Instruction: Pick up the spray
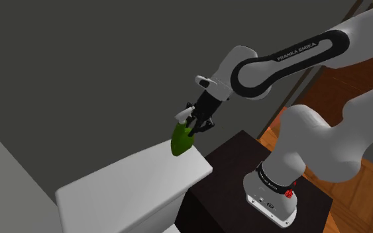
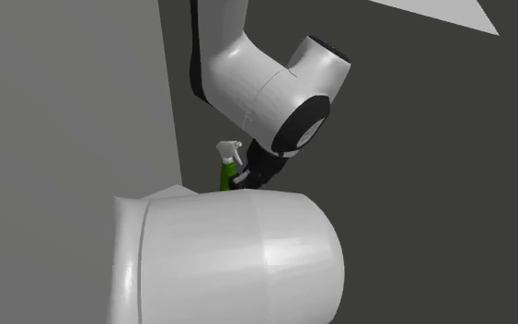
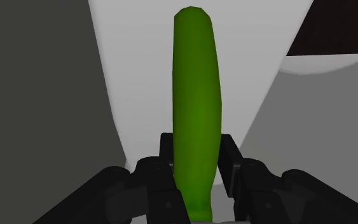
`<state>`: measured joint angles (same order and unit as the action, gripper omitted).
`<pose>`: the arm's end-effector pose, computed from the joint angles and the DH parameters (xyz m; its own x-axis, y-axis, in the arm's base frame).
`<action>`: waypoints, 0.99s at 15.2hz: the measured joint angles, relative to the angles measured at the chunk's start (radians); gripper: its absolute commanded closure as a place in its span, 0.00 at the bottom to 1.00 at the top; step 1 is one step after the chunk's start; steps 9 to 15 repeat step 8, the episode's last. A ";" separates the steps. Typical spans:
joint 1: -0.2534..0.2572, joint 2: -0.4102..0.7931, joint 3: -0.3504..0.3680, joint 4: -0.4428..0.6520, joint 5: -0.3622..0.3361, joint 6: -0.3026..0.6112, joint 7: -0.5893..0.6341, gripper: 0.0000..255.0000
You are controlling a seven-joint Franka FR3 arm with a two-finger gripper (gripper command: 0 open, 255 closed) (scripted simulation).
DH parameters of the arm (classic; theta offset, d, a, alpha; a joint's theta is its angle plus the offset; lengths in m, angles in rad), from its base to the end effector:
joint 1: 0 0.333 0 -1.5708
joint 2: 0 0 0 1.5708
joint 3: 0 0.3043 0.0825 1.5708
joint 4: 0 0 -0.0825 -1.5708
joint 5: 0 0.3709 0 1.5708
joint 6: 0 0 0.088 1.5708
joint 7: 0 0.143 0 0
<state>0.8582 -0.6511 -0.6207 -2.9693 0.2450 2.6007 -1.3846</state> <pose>0.3067 0.1251 0.2913 0.0719 0.8631 0.4999 0.9969 -0.0780 -0.0086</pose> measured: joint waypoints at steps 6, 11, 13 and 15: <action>-0.065 -0.078 0.068 0.024 -0.040 -0.107 0.066 1.00; -0.074 -0.092 0.081 0.041 -0.046 -0.137 0.081 1.00; -0.074 -0.092 0.081 0.041 -0.046 -0.137 0.081 1.00; -0.074 -0.092 0.081 0.041 -0.046 -0.137 0.081 1.00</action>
